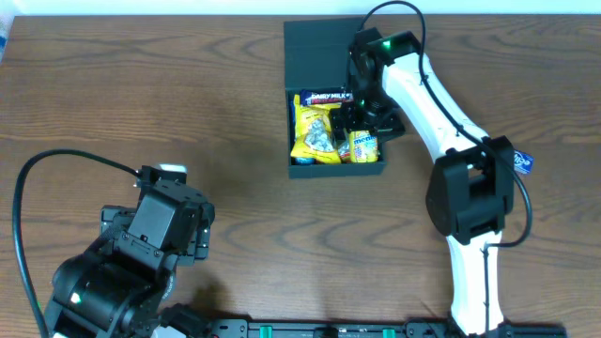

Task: Pack container
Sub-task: 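Lower the tub into the box's right side and open the right gripper, then withdraw the right gripper and move it over the blue Eclipse tin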

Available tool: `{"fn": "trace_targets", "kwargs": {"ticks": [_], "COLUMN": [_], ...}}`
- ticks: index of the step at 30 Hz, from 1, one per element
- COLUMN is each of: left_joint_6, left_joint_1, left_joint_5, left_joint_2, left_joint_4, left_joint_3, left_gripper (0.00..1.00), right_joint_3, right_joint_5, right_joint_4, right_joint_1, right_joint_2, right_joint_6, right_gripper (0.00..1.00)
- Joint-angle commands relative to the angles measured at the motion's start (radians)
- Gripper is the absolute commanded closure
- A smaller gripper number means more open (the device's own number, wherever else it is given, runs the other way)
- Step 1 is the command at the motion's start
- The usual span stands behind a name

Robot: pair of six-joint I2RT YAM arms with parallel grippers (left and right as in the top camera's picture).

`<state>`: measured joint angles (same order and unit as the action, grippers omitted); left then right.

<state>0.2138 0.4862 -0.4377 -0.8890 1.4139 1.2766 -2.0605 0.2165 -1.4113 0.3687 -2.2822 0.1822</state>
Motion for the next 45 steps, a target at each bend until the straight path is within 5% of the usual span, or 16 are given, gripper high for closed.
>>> {"fn": "trace_targets", "kwargs": {"ticks": [1, 7, 19, 30, 32, 36, 40, 45], "left_joint_6": [0.018, 0.018, 0.018, 0.018, 0.018, 0.018, 0.018, 0.018], "left_joint_1": [-0.003, -0.003, -0.003, -0.003, -0.003, -0.003, -0.003, -0.003], "left_joint_5": [-0.014, -0.014, -0.014, -0.014, -0.014, -0.014, -0.014, -0.014], "left_joint_2": [0.001, 0.001, 0.001, 0.001, 0.001, 0.001, 0.001, 0.001], "left_joint_4": [0.003, 0.003, 0.003, 0.003, 0.003, 0.003, 0.003, 0.003], "left_joint_3": [0.002, 0.002, 0.002, 0.002, 0.002, 0.002, 0.002, 0.002], "left_gripper": [0.05, 0.05, 0.05, 0.05, 0.05, 0.05, 0.05, 0.05], "right_joint_3": [-0.016, -0.016, -0.016, 0.071, 0.218, 0.4, 0.541, 0.649], "right_joint_5": [-0.026, -0.085, -0.417, -0.214, -0.13, -0.18, -0.431, -0.449], "right_joint_4": [0.028, 0.055, -0.288, -0.279, -0.24, -0.123, 0.023, 0.302], "right_joint_1": [-0.003, -0.006, -0.077, -0.301, -0.346, -0.433, -0.519, -0.603], "right_joint_2": [0.097, 0.273, 0.444, 0.524, 0.581, 0.643, 0.647, 0.647], "right_joint_6": [-0.004, -0.004, -0.008, -0.383, -0.55, -0.557, -0.558, -0.765], "right_gripper": [0.01, 0.01, 0.01, 0.01, 0.01, 0.01, 0.01, 0.01]}}
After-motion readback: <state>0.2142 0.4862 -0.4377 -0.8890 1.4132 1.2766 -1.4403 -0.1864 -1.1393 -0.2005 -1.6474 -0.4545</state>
